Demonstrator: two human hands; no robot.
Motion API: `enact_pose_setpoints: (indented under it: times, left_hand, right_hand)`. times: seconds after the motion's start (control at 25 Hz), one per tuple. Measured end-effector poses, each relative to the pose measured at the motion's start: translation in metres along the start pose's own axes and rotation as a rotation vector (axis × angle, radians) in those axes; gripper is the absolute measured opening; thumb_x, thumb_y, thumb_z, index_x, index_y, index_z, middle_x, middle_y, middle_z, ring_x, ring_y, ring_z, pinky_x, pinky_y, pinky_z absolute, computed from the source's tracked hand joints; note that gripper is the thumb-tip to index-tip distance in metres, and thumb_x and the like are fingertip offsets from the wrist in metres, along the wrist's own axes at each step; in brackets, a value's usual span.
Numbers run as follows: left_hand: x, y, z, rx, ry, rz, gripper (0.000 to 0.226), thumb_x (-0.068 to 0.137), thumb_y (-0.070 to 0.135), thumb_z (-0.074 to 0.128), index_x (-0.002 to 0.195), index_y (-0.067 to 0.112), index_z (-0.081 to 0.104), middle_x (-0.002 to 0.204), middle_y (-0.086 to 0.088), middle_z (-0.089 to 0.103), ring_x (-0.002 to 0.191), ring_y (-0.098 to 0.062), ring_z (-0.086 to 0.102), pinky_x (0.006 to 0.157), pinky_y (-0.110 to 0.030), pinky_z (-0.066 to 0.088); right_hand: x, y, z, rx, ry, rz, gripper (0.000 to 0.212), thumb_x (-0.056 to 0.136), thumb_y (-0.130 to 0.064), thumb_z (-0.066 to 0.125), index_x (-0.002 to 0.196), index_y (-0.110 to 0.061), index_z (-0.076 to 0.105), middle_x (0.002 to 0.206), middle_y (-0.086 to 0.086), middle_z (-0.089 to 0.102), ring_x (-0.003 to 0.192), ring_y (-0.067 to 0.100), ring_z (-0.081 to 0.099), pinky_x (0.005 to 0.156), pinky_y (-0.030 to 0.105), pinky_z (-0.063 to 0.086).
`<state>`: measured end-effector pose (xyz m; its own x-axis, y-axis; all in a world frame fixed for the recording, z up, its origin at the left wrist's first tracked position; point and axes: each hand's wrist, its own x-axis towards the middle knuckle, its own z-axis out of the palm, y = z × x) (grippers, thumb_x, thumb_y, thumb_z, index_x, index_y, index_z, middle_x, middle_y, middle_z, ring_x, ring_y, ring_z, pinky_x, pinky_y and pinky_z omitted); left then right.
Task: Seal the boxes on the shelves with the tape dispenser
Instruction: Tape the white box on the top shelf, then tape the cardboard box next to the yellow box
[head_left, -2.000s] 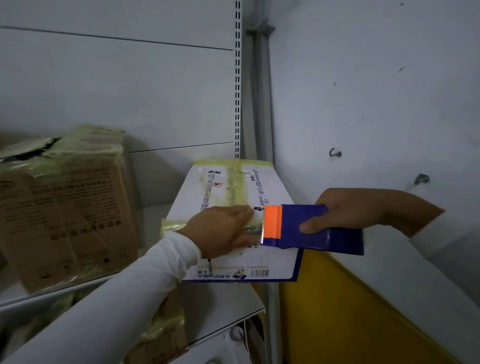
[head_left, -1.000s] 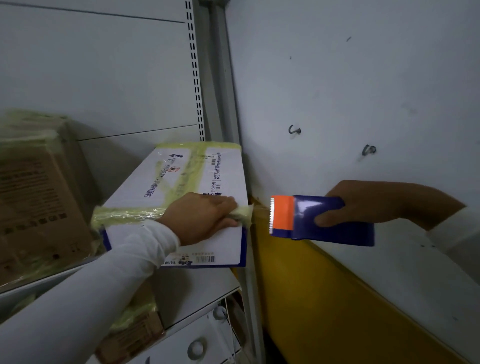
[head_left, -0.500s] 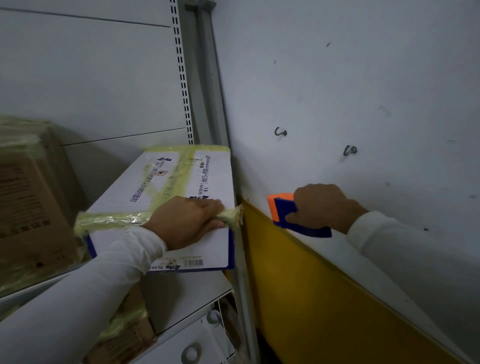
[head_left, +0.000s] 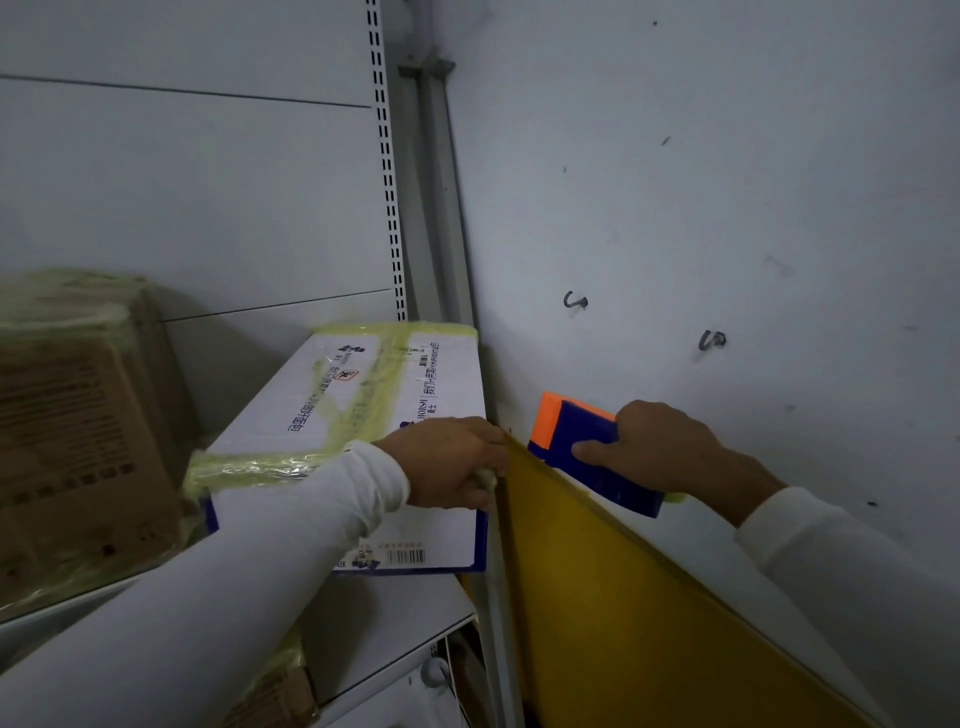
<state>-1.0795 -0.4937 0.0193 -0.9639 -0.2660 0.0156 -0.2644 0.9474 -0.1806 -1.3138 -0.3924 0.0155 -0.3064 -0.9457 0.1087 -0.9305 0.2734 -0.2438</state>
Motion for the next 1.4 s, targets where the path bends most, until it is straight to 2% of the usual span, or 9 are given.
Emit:
enact_pose_setpoints:
  times: [0.2, 0.28, 0.36, 0.48, 0.68, 0.8, 0.92, 1.24, 1.4]
  left_hand:
    - [0.004, 0.003, 0.006, -0.040, 0.088, -0.009, 0.027, 0.085, 0.042, 0.062, 0.102, 0.021, 0.058, 0.107, 0.002, 0.055, 0.100, -0.013, 0.049, 0.092, -0.035, 0.043]
    - [-0.008, -0.001, 0.007, -0.036, 0.152, -0.064, 0.059, 0.080, 0.056, 0.061, 0.130, 0.027, 0.047, 0.137, 0.002, 0.045, 0.120, -0.011, 0.043, 0.106, -0.032, 0.037]
    - [-0.037, -0.018, 0.003, -0.068, 0.138, -0.263, 0.097, 0.066, 0.081, 0.052, 0.146, 0.038, 0.018, 0.156, 0.009, 0.020, 0.135, -0.009, 0.027, 0.110, -0.032, 0.025]
    - [-0.100, -0.052, 0.005, -0.049, -0.050, -0.577, 0.105, 0.058, 0.097, 0.031, 0.146, 0.046, 0.005, 0.158, 0.013, 0.013, 0.140, -0.017, 0.027, 0.112, -0.039, 0.024]
    - [-0.133, -0.038, 0.015, 0.092, 0.111, -0.588, 0.081, 0.076, 0.083, 0.019, 0.144, 0.039, 0.029, 0.149, 0.009, 0.039, 0.125, -0.016, 0.050, 0.101, -0.033, 0.040]
    - [-0.112, -0.021, 0.013, 0.171, 0.192, -0.642, 0.072, 0.080, 0.081, 0.020, 0.123, 0.030, 0.047, 0.115, 0.005, 0.063, 0.093, -0.020, 0.064, 0.081, -0.035, 0.052]
    - [-0.087, -0.012, 0.020, 0.233, 0.224, -0.660, 0.067, 0.082, 0.078, 0.019, 0.106, 0.024, 0.050, 0.090, 0.004, 0.063, 0.072, -0.020, 0.063, 0.068, -0.033, 0.052]
    - [-0.039, -0.039, 0.018, 0.164, 0.224, -0.834, 0.064, 0.075, 0.081, 0.039, 0.100, 0.026, 0.059, 0.093, 0.002, 0.068, 0.080, -0.024, 0.063, 0.071, -0.033, 0.045]
    - [-0.042, -0.036, 0.009, -0.149, 0.266, -0.888, 0.073, 0.070, 0.079, 0.052, 0.122, 0.029, 0.057, 0.122, 0.006, 0.062, 0.108, -0.020, 0.059, 0.091, -0.035, 0.046]
  right_hand:
    - [-0.014, 0.005, -0.005, 0.120, 0.025, 0.004, 0.049, 0.085, -0.060, 0.062, 0.065, -0.018, 0.045, 0.059, -0.002, 0.053, 0.051, 0.010, 0.052, 0.048, 0.020, 0.035]
    - [-0.021, 0.005, -0.009, 0.180, 0.010, -0.011, 0.048, 0.086, -0.057, 0.063, 0.066, -0.016, 0.048, 0.062, 0.000, 0.056, 0.054, 0.013, 0.056, 0.051, 0.021, 0.039]
    - [-0.026, 0.006, -0.014, 0.271, -0.012, -0.031, 0.046, 0.086, -0.053, 0.065, 0.072, -0.011, 0.055, 0.070, 0.006, 0.063, 0.063, 0.019, 0.064, 0.055, 0.024, 0.046]
    - [-0.027, 0.001, -0.024, 0.386, -0.007, -0.067, 0.048, 0.087, -0.049, 0.066, 0.081, -0.001, 0.062, 0.081, 0.016, 0.070, 0.075, 0.028, 0.070, 0.063, 0.031, 0.049]
    - [-0.016, -0.027, -0.036, 0.448, -0.026, -0.133, 0.041, 0.087, -0.046, 0.067, 0.079, -0.006, 0.063, 0.080, 0.015, 0.071, 0.073, 0.026, 0.069, 0.061, 0.028, 0.048]
    - [-0.004, -0.040, -0.047, 0.417, 0.007, -0.169, 0.044, 0.086, -0.048, 0.067, 0.069, -0.009, 0.060, 0.069, 0.011, 0.069, 0.061, 0.021, 0.066, 0.054, 0.025, 0.044]
    - [0.005, -0.044, -0.048, 0.414, 0.031, -0.187, 0.043, 0.086, -0.049, 0.068, 0.064, -0.013, 0.056, 0.060, 0.002, 0.064, 0.054, 0.014, 0.062, 0.049, 0.021, 0.040]
    - [0.023, -0.040, -0.044, 0.522, -0.027, -0.234, 0.038, 0.087, -0.047, 0.067, 0.077, -0.011, 0.060, 0.069, 0.002, 0.068, 0.059, 0.013, 0.065, 0.049, 0.020, 0.044]
    - [0.031, -0.045, -0.045, 0.556, -0.076, -0.294, 0.031, 0.087, -0.045, 0.068, 0.077, -0.016, 0.060, 0.065, -0.004, 0.067, 0.053, 0.006, 0.065, 0.043, 0.016, 0.043]
